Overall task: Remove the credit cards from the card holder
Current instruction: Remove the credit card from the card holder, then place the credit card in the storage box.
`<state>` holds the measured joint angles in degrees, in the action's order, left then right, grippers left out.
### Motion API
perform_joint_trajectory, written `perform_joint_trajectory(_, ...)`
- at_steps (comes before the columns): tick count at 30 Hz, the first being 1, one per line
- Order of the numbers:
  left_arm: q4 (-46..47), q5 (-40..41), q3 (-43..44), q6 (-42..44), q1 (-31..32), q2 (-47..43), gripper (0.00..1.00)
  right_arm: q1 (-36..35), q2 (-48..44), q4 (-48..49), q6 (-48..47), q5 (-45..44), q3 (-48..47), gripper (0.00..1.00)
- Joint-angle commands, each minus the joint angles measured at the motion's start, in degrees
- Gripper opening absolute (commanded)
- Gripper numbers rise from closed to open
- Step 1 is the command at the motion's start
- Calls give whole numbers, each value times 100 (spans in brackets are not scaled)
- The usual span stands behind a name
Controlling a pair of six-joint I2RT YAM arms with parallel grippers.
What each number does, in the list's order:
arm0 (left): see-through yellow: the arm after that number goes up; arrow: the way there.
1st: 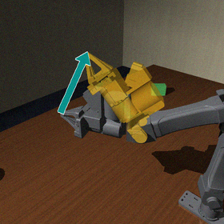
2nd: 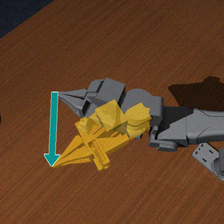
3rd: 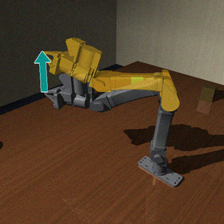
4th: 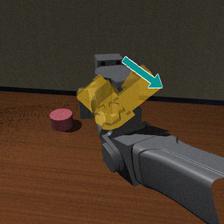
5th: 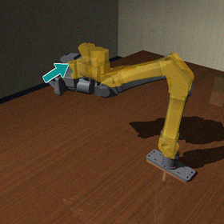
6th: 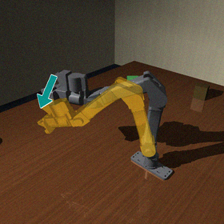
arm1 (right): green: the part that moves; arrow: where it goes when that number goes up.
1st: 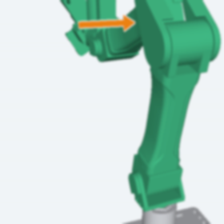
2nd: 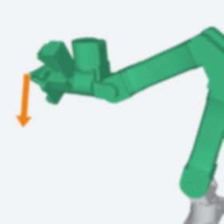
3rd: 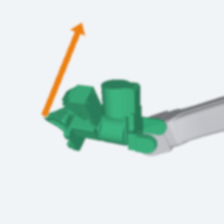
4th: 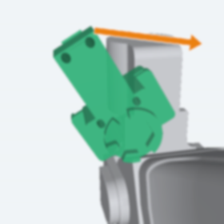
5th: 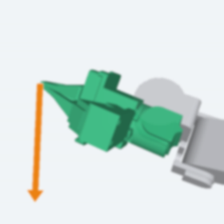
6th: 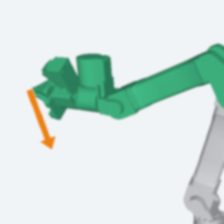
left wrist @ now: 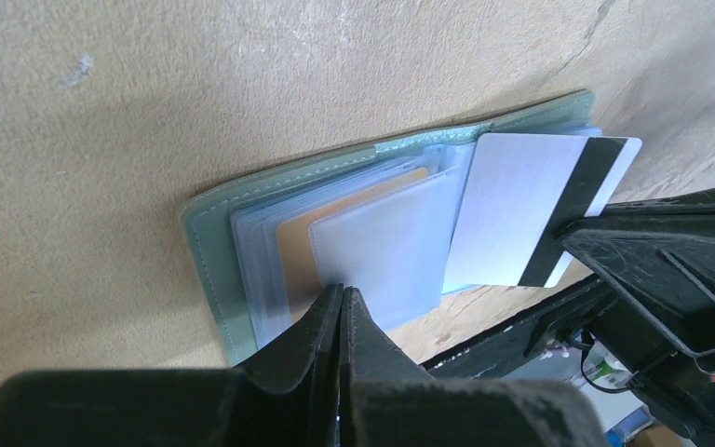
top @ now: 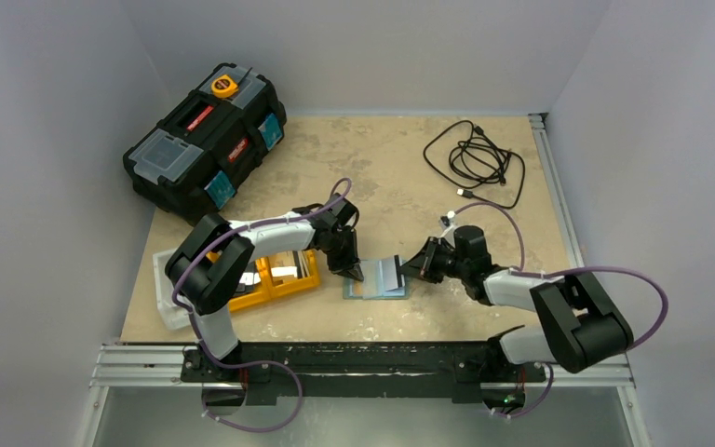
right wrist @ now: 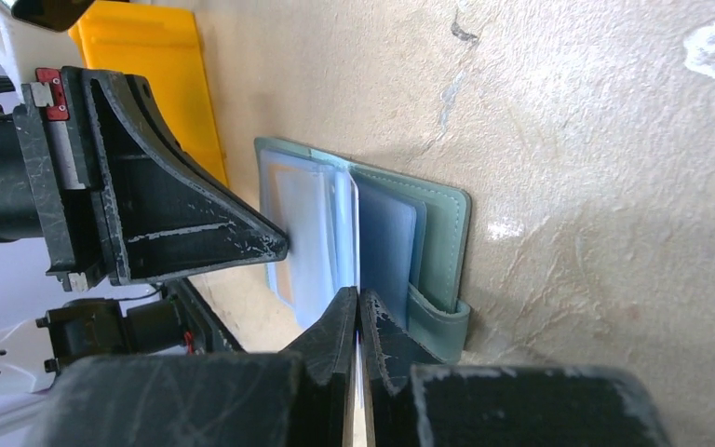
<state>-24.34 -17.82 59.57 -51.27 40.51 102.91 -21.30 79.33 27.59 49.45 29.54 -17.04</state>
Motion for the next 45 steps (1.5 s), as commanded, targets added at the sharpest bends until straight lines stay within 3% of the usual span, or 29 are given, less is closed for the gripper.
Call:
perform_joint_trajectory(1,-271,505,-5,326,-43,238,0,36,-430,-778,-268,-341,-202,0)
perform_joint_trajectory(9,-328,272,388,522,14,-114,0,38,-1060,-1462,-318,-344,-514,0)
perform_joint_trajectory(15,-508,228,432,662,-5,-918,50,42,-1232,-1677,-268,-202,-761,0)
perform_joint_trajectory(19,-257,-89,140,658,-129,-1550,64,37,-1240,-1561,-73,96,-913,0)
perform_joint_trajectory(31,311,-1204,-582,642,-624,-2732,66,29,-1168,-601,850,1005,-1250,0)
perform_joint_trajectory(45,1512,-2211,-916,132,-821,-2852,65,-302,-962,686,1969,1506,-1278,0)
